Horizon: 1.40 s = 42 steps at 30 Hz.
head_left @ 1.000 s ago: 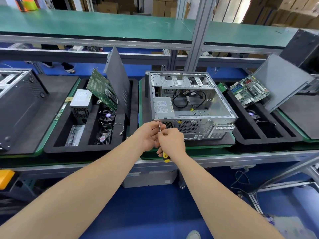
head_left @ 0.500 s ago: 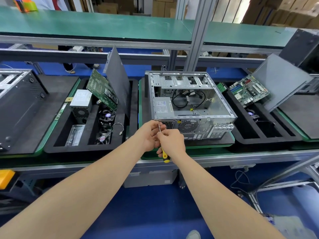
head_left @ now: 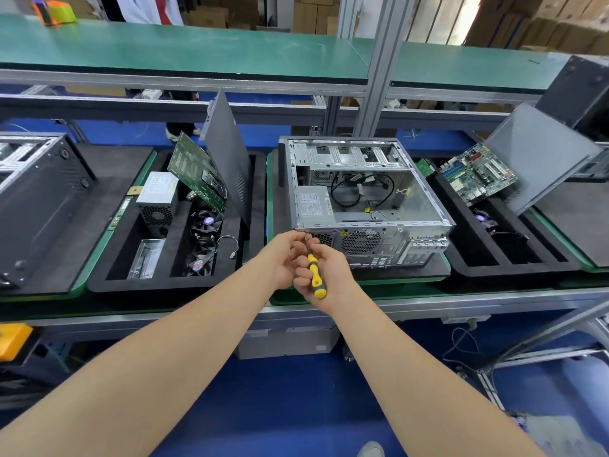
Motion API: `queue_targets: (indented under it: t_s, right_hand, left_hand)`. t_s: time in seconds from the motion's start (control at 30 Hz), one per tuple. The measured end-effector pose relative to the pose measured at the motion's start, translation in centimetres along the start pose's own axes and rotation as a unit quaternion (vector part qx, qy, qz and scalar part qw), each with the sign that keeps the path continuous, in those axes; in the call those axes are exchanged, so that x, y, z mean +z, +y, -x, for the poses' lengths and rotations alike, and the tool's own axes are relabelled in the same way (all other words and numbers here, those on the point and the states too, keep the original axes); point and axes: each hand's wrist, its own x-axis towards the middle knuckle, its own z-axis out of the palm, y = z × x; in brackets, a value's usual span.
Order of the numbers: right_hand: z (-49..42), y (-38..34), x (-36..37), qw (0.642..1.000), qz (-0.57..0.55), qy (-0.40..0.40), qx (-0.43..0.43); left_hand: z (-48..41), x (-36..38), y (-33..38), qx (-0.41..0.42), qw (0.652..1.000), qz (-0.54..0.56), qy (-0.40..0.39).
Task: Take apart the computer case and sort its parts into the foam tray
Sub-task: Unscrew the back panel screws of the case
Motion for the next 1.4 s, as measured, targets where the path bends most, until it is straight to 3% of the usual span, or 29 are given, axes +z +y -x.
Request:
queue_targets:
  t_s: [0.13, 0.53, 0.9, 1.4]
  right_hand:
    - [0.0, -0.4, -0.3, 0.998, -0.048, -0.022, 0.023]
    - [-1.0, -0.3, -0.9, 0.994, 0.108, 0.028, -0.017]
    - [-1.6, 0.0, -1.7, 0.990, 0.135, 0.041, -0.015]
    - [-1.5, 0.4, -4.4, 0.980, 0.181, 0.080, -0.004]
  left_hand:
    - [0.3, -0.2, 0.2, -0.001, 1.000, 0.020, -0.011]
    - [0.6, 0.0, 0.4, 0.012, 0.997, -0.070, 0.006]
    - [-0.1, 0.6, -0.2, 0.037, 0.998, -0.028, 0.033]
    - [-1.5, 0.3, -2.8, 0.056, 0.993, -0.074, 0.073]
